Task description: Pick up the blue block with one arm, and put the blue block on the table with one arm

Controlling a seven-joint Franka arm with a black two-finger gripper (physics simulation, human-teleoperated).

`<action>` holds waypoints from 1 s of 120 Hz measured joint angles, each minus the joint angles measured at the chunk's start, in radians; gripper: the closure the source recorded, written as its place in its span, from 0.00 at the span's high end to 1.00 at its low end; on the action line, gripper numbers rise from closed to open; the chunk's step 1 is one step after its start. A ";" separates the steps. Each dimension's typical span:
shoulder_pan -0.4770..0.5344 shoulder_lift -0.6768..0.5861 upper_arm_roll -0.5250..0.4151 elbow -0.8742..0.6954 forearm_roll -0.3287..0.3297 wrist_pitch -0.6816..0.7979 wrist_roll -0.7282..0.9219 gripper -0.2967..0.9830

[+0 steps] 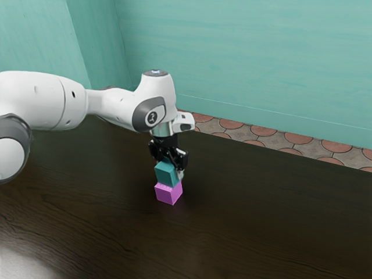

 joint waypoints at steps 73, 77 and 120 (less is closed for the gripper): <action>-0.139 0.136 -0.002 0.112 0.000 -0.007 -0.014 0.45; -0.141 0.136 -0.002 0.113 0.000 -0.006 -0.014 0.47; -0.142 0.076 -0.005 0.115 -0.007 -0.009 -0.009 0.71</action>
